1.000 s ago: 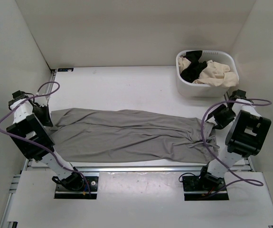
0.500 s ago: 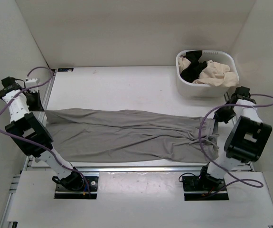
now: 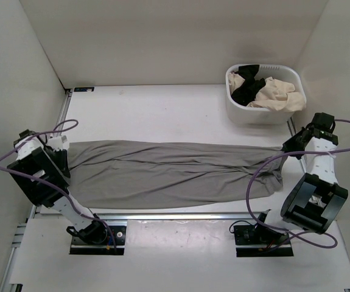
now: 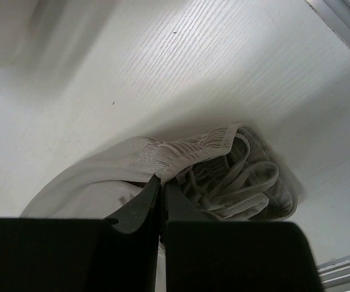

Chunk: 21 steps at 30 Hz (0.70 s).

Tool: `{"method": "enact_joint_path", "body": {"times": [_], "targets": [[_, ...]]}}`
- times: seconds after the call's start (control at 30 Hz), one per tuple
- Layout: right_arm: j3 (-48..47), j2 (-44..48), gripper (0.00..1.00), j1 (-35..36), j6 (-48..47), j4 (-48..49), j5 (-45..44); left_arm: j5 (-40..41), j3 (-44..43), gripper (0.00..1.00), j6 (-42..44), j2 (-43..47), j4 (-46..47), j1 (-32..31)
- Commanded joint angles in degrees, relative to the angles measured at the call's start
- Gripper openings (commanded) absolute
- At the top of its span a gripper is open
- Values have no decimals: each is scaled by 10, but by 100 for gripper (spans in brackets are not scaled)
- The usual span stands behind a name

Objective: Fold and stack the trousers
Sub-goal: Flatten the trousers out

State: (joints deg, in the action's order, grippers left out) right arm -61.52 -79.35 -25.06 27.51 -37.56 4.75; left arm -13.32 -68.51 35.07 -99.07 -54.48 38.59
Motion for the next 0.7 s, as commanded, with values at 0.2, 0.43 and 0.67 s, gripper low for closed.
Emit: {"method": "enact_joint_path", "body": {"times": [0.2, 0.43, 0.67], "targets": [[-9, -11, 0, -10, -23, -2, 15, -95, -131, 58, -2, -1, -87, 27], [-9, -21, 0, -10, -35, -8, 13, -81, -255, 57, -75, -137, -33, -55], [-4, -27, 0, -10, -41, -13, 8, -37, -346, 69, -119, -253, 4, -95]]}}
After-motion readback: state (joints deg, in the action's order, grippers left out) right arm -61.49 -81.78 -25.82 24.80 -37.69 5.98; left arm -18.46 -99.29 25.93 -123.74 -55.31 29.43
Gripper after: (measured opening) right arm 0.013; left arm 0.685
